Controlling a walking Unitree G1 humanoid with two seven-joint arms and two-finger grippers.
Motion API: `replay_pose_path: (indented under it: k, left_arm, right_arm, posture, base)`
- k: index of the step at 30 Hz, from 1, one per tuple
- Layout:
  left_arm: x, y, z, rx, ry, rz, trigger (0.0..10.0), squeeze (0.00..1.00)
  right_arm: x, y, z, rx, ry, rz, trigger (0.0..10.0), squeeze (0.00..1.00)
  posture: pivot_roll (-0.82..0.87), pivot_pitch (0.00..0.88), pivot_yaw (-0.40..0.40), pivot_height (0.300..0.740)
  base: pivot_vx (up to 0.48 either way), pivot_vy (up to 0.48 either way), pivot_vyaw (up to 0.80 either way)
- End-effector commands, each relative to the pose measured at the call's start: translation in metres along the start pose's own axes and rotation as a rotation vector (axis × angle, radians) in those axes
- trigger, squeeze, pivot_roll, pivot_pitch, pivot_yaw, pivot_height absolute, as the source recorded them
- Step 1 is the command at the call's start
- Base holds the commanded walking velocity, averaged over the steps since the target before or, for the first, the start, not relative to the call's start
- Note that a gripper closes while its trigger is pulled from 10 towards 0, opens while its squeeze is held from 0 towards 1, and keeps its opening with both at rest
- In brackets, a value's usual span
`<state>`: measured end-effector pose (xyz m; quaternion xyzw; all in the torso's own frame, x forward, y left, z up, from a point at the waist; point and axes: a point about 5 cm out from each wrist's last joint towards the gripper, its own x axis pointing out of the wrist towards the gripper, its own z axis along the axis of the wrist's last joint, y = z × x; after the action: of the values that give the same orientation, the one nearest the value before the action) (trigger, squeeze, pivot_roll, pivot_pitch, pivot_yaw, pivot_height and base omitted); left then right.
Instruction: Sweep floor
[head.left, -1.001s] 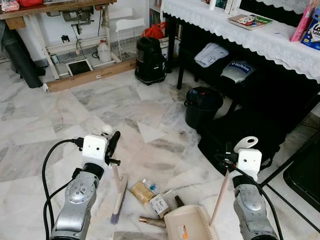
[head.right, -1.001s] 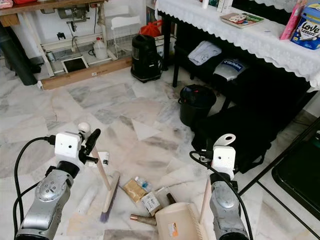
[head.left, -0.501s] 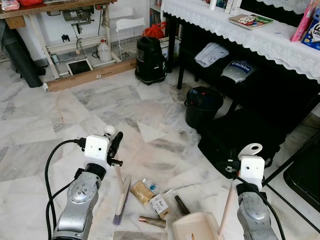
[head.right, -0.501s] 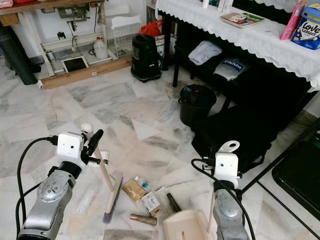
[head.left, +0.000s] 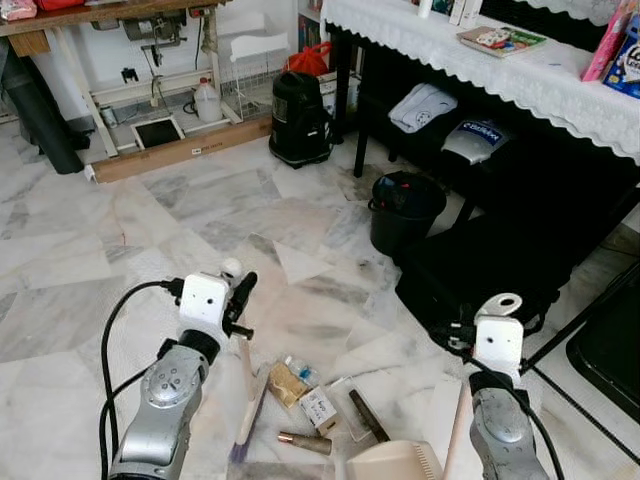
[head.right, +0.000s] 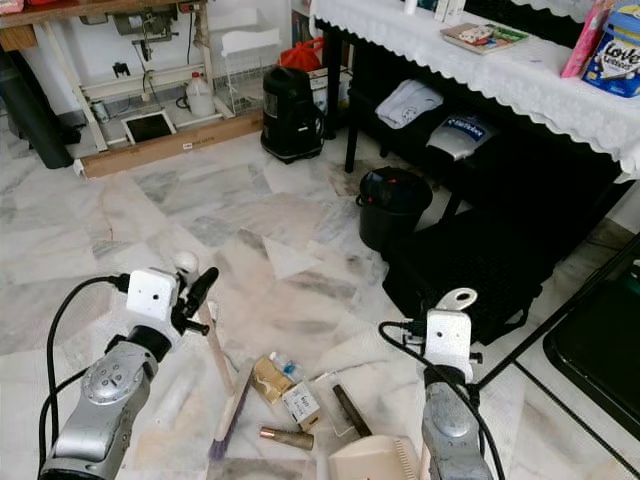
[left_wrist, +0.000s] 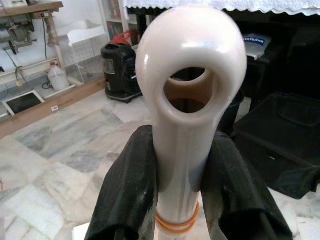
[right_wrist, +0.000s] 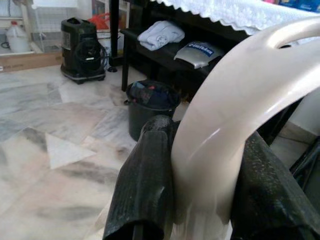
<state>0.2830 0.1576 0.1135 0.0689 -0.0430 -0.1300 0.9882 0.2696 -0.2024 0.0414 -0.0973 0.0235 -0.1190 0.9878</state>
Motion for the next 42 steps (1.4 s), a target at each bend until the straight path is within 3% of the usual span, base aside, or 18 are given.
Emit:
replay_pose_path:
  k: [1, 5, 6, 11, 18, 37, 42]
  left_arm:
    - [0.000, 0.001, 0.000, -0.001, 0.006, -0.009, 10.0, 0.00]
    - [0.001, 0.005, 0.000, 0.010, 0.016, -0.007, 10.0, 0.00]
    - [0.002, 0.009, 0.005, -0.001, -0.027, 0.024, 10.0, 0.00]
    - [0.000, 0.014, 0.006, 0.031, -0.045, 0.064, 10.0, 0.00]
    - [-0.008, 0.009, -0.003, 0.026, -0.016, 0.053, 10.0, 0.00]
    - [-0.007, 0.007, -0.004, 0.018, -0.024, 0.060, 10.0, 0.00]
    - [-0.007, 0.007, -0.004, 0.024, -0.021, 0.063, 10.0, 0.00]
  right_arm:
    - [0.004, -0.004, 0.005, -0.020, -0.035, -0.024, 10.0, 0.00]
    - [0.006, -0.005, 0.006, -0.017, -0.030, -0.024, 10.0, 0.00]
    - [0.008, -0.005, 0.008, 0.016, -0.045, -0.032, 10.0, 0.00]
    - [0.011, -0.004, 0.019, 0.050, -0.095, -0.017, 10.0, 0.00]
    - [0.014, -0.012, 0.024, 0.073, -0.116, -0.035, 10.0, 0.00]
    - [0.018, -0.015, 0.026, 0.090, -0.113, -0.029, 10.0, 0.00]
    - [0.018, -0.015, 0.026, 0.092, -0.113, -0.028, 10.0, 0.00]
  posture:
    - [-0.02, 0.094, -0.021, 0.740]
    - [-0.01, 0.092, -0.014, 0.740]
    - [-0.02, 0.089, -0.013, 0.740]
    - [-0.03, 0.088, -0.014, 0.740]
    - [-0.03, 0.096, -0.024, 0.740]
    - [-0.03, 0.100, -0.031, 0.740]
    - [-0.03, 0.101, -0.031, 0.740]
  base:
    - [0.000, 0.000, 0.00]
    - [0.000, 0.000, 0.00]
    - [0.000, 0.000, 0.00]
    - [0.000, 0.000, 0.00]
    - [-0.123, 0.000, 0.00]
    - [-0.356, 0.000, 0.00]
    - [0.000, 0.000, 0.00]
